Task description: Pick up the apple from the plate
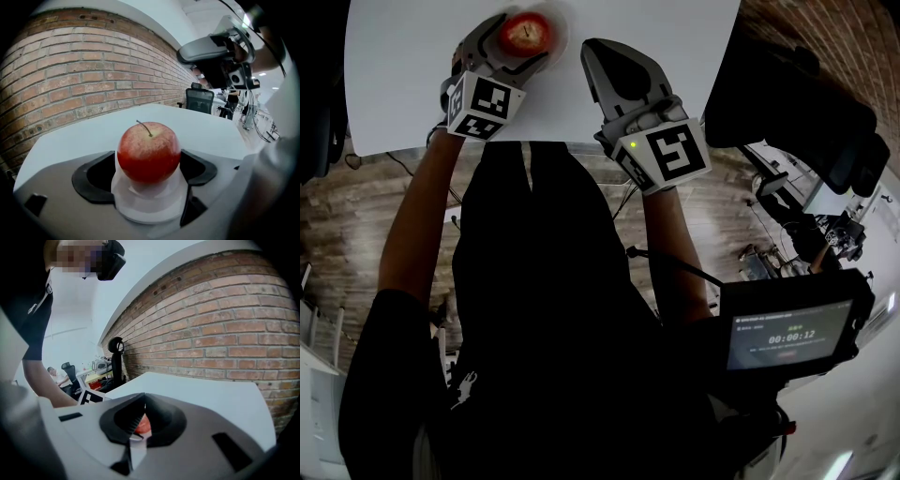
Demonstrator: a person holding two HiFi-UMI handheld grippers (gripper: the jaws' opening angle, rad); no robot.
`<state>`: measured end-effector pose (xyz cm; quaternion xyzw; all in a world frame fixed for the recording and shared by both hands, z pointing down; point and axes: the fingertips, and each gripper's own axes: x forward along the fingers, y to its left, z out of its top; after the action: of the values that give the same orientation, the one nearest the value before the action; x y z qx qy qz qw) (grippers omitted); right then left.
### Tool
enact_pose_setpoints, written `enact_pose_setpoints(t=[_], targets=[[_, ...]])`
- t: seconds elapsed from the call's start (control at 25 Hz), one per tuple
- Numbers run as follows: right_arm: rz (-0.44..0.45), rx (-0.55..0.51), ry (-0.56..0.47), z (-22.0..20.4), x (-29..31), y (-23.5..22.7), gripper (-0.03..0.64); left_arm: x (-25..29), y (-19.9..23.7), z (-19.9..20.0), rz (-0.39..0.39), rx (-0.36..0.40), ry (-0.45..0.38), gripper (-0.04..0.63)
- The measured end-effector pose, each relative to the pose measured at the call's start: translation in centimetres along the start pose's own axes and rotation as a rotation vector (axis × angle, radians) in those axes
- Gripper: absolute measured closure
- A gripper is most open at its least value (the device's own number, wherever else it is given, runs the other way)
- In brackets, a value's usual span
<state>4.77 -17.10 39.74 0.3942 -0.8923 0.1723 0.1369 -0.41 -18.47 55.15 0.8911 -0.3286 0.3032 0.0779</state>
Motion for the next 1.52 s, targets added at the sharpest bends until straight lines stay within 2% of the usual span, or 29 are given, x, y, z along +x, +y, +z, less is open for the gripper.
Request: enact_pose_setpoints(t=[0.96,1.52], targets=[[-0.015,0.010,0.002,-0.1,-0.1,-0.2,0.612,0.4,0.4,0.5,0.013,0.022,-0.010,0.186],[-0.025,-0.029,0.015,-0.1,0.0,-0.5,0.612,0.4,0.6,1.4,0.008,0.023,-0.027,0.187]])
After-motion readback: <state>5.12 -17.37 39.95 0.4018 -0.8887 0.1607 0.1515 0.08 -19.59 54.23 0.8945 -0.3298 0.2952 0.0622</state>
